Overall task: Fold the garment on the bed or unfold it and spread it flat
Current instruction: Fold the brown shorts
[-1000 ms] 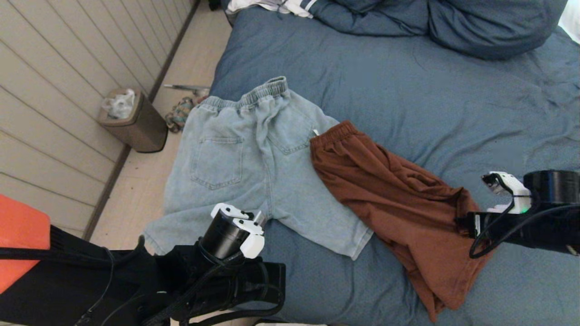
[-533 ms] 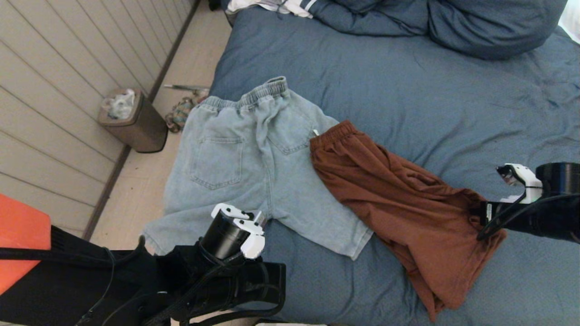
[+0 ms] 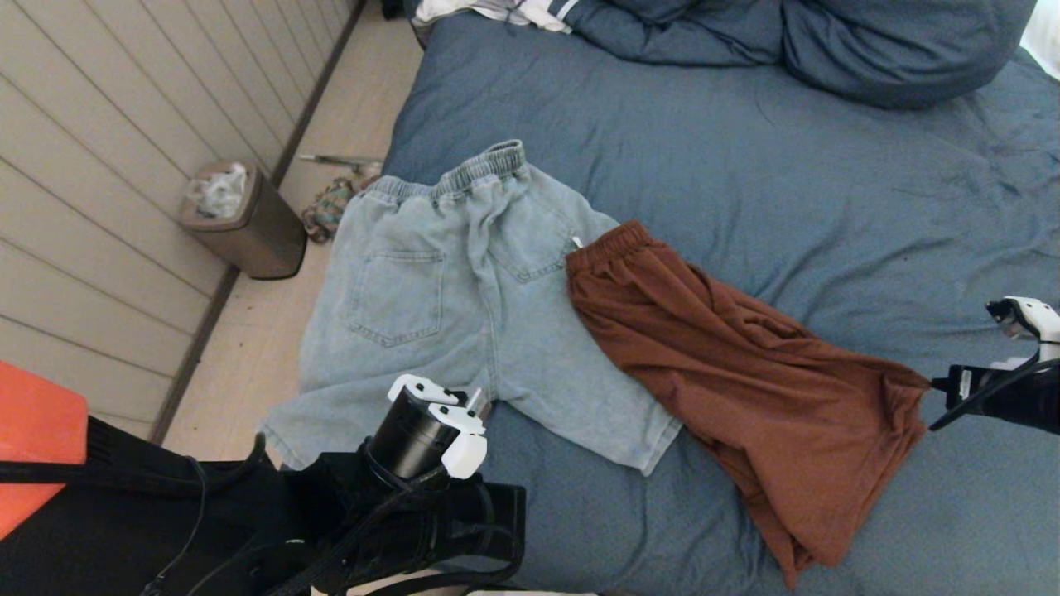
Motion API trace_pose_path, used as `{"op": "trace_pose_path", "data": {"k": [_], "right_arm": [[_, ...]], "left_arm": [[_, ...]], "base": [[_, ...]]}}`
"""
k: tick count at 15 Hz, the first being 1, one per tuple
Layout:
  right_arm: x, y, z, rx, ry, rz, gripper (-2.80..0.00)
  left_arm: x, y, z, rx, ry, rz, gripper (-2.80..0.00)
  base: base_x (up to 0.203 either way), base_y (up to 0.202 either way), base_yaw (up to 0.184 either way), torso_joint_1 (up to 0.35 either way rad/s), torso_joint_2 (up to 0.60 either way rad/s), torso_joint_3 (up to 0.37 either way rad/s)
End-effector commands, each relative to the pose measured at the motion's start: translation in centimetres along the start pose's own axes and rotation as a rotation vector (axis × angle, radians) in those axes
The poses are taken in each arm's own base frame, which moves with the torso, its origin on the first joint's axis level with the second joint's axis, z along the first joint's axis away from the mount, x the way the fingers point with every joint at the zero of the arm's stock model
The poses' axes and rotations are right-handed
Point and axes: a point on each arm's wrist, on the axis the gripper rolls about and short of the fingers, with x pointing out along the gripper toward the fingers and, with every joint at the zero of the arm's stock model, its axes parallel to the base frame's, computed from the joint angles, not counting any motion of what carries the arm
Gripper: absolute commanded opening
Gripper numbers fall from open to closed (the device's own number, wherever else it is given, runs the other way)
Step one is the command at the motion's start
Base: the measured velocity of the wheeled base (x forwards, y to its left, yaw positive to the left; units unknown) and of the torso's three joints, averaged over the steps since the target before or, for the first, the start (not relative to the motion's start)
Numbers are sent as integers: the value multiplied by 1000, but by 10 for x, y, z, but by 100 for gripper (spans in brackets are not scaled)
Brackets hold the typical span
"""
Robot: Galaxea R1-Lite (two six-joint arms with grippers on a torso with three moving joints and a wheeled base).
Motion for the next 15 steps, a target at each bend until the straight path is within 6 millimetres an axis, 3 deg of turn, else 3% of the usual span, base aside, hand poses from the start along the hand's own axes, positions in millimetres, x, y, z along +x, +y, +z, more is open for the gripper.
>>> {"op": "trace_pose_path", "data": {"k": [1, 4, 7, 9, 11, 13, 15], "right_arm": [[-7, -7, 2, 13, -15, -20, -280], [-39, 13, 29, 35, -129, 0, -280], [-48, 78, 71, 96, -182, 197, -280], [-57, 133, 106, 133, -142, 362, -280], [-61, 198, 124, 153, -53, 509, -280], [-48, 266, 122, 128, 29, 541, -280], [-44, 320, 112, 64, 49, 517, -280]], "left_arm": [[-2, -1, 1, -4, -7, -3, -280], [-2, 0, 4, -8, -19, -2, -280], [-6, 6, 14, -29, -74, 45, -280], [-5, 9, 17, -37, -90, 61, -280], [-4, 10, 16, -39, -86, 64, -280], [-2, 10, 16, -39, -91, 61, -280], [-1, 9, 18, -37, -141, 33, -280]], "base": [[0, 0, 0, 0, 0, 0], [0, 0, 0, 0, 0, 0], [0, 0, 0, 0, 0, 0], [0, 0, 0, 0, 0, 0], [0, 0, 0, 0, 0, 0], [0, 0, 0, 0, 0, 0], [0, 0, 0, 0, 0, 0]]}}
